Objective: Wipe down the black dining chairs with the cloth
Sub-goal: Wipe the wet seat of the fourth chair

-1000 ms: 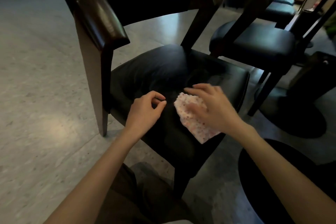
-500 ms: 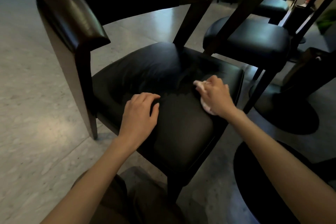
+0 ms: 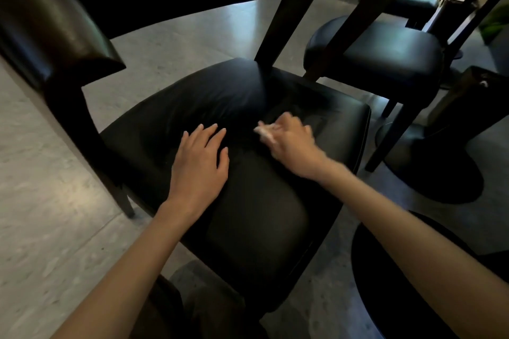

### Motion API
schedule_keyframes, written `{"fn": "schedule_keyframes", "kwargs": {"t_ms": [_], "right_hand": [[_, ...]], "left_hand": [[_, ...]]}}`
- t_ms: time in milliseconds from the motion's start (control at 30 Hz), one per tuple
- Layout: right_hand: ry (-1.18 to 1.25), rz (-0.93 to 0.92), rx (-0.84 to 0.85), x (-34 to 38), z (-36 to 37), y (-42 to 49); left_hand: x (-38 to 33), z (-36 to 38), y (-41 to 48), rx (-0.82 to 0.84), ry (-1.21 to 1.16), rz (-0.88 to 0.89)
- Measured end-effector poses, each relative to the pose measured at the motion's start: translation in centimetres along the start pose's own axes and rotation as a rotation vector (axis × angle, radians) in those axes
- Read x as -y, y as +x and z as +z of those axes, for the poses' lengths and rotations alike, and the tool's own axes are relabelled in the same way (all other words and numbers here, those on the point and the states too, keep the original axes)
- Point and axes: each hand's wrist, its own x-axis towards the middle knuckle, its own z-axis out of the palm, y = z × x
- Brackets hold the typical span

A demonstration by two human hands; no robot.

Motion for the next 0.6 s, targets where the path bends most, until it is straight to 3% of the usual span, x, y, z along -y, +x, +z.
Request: {"fn": "schedule_keyframes", "kwargs": {"t_ms": [133, 200, 267, 400, 467, 600], "right_hand": [[-0.074, 0.337, -0.015, -7.8, -1.1, 4.6], [-0.096, 0.419, -0.031, -8.5, -1.1, 6.0], [-0.100, 0.375, 0.006, -6.4, -0.7, 6.1], [-0.053, -0.028, 0.048, 1.3, 1.0, 2.2], [-0.033, -0.127, 0.030, 3.0, 1.4, 0.7], [-0.196, 0.013, 0.030, -2.9, 0.5, 4.3]], "left_hand": [[0.5, 0.1, 1.0, 0.002, 0.007, 0.009], [0.5, 0.2, 1.1, 0.008, -0.015, -0.015], [0.5, 0.4, 1.0, 0.005, -0.031, -0.033], [0.5, 0.5, 1.0, 0.018, -0.034, -0.084], [0.6, 0.6, 1.0, 0.030, -0.039, -0.109], [0.8, 0.6, 0.8, 0.065, -0.058, -0.137]]}}
